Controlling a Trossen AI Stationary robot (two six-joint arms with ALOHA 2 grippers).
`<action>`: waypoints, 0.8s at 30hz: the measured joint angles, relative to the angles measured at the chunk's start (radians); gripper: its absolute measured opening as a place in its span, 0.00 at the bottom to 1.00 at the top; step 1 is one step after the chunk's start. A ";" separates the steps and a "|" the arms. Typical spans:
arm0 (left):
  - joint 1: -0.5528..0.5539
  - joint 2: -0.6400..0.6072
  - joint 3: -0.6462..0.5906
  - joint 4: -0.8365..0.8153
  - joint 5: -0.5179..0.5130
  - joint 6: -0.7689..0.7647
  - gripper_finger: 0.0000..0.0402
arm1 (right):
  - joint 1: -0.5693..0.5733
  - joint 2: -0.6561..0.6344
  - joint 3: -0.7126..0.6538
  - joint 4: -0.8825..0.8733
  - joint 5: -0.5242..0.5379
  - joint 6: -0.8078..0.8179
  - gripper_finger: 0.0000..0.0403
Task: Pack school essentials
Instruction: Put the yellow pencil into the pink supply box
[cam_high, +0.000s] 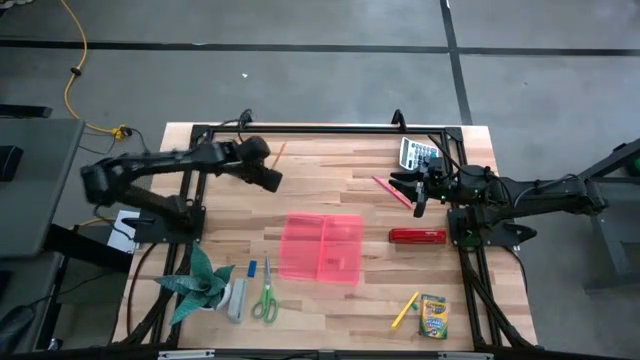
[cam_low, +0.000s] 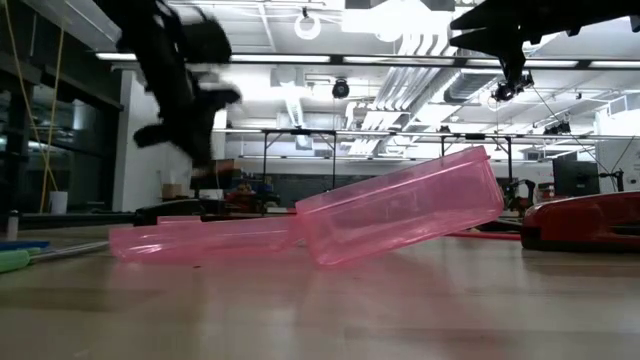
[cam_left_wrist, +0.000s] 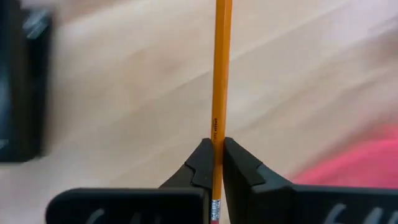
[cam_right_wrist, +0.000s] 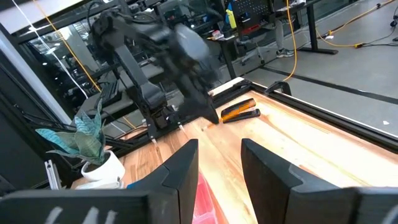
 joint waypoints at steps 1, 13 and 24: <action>-0.028 -0.041 0.000 0.028 -0.008 -0.018 0.00 | 0.000 0.000 0.000 0.001 0.000 0.000 0.28; -0.588 -0.249 -0.120 0.623 -0.399 -0.014 0.00 | 0.000 0.000 0.000 0.057 -0.068 0.001 0.28; -0.733 -0.251 -0.220 0.974 -0.464 0.230 0.00 | 0.010 0.021 0.000 0.186 -0.256 0.046 0.28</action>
